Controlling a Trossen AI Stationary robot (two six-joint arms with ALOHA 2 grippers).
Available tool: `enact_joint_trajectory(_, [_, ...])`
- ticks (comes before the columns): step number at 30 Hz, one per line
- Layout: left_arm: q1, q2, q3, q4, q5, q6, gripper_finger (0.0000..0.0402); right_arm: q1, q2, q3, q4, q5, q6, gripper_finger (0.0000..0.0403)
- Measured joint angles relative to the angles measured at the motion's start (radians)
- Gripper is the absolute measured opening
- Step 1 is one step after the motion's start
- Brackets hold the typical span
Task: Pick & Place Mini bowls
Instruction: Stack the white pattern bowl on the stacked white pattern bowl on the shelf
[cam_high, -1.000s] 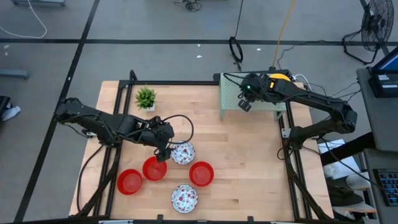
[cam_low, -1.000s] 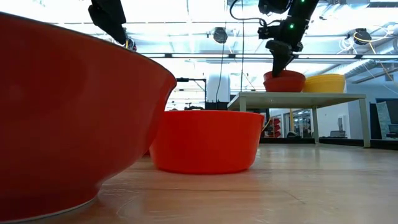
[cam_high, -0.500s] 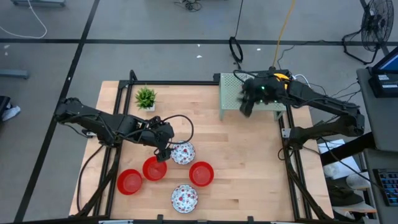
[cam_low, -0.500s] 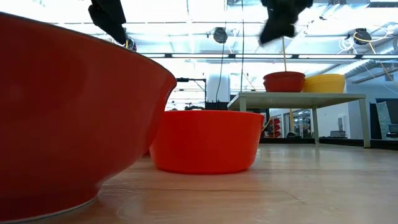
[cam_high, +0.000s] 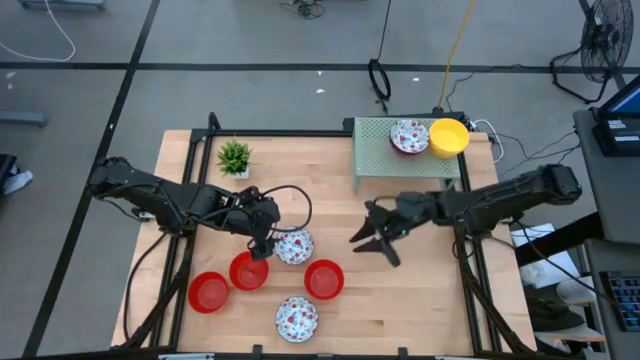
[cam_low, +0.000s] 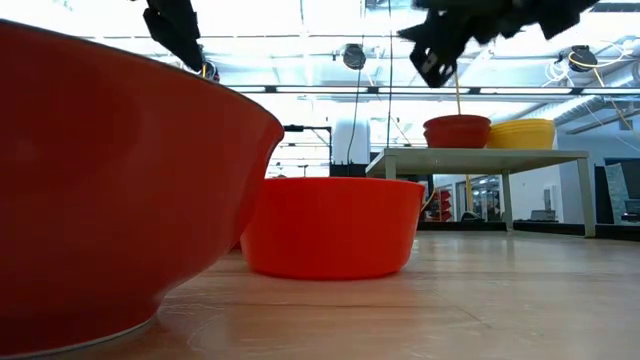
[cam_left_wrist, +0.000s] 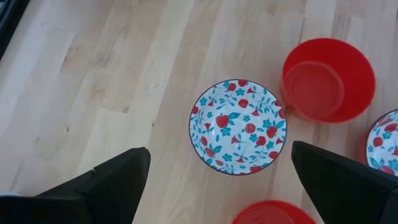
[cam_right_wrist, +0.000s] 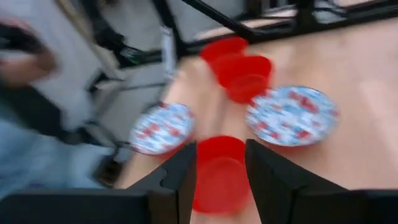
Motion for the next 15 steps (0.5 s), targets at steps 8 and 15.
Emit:
enact_joint_trajectory(8, [0.017, -0.007, 0.003, -0.001, 0.014, 0.008, 0.0395, 0.046, 0.129, 0.027, 0.004, 0.153, -0.151, 0.0144])
enact_joint_trajectory(15, [0.007, 0.014, 0.003, 0.033, 0.3, 0.109, 0.0395, 0.046, 0.073, 0.033, -0.048, 0.153, -0.169, 0.0142])
